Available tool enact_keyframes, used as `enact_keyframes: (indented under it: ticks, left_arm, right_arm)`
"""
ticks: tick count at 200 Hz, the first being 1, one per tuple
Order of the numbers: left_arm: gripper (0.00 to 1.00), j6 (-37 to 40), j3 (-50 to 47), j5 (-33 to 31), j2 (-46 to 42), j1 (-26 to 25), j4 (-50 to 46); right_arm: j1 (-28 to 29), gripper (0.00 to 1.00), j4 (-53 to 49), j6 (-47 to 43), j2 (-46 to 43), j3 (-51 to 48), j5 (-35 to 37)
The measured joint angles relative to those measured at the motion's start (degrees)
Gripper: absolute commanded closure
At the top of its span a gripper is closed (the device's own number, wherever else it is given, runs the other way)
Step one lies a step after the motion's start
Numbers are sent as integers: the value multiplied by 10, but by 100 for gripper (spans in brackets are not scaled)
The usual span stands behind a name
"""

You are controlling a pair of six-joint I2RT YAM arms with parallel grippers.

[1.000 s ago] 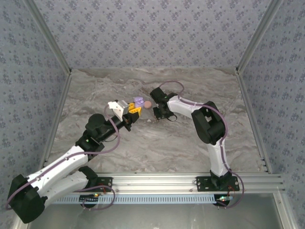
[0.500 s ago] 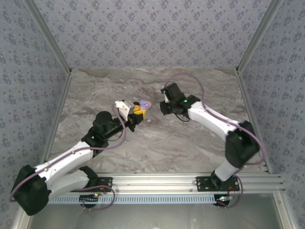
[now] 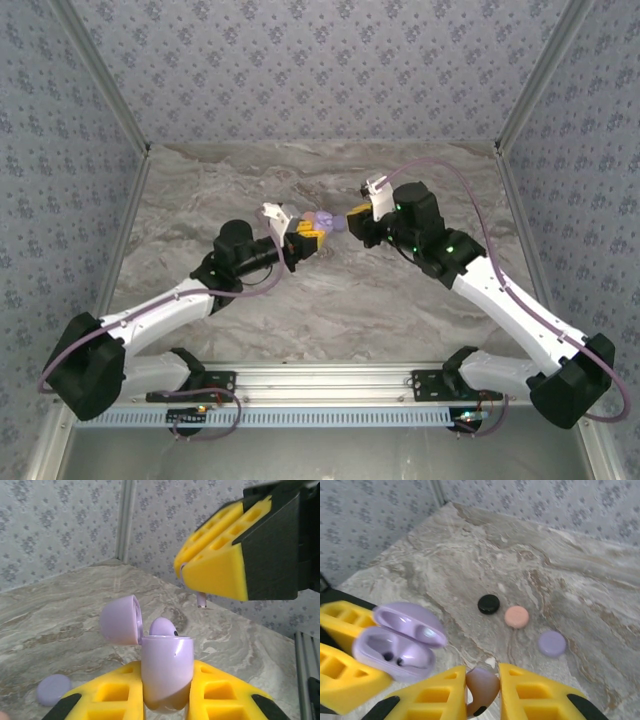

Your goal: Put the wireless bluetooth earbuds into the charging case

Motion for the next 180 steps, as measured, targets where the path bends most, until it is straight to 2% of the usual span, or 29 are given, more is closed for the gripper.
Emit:
enact_keyframes:
  ticks: [53, 180]
  left_arm:
    - [100, 0, 5, 28, 6, -5, 2]
    - [100, 0, 12, 38, 13, -8, 3]
  right_arm:
    - [19, 78, 17, -26, 0, 0, -26]
    - [31, 78, 49, -30, 16, 1, -39]
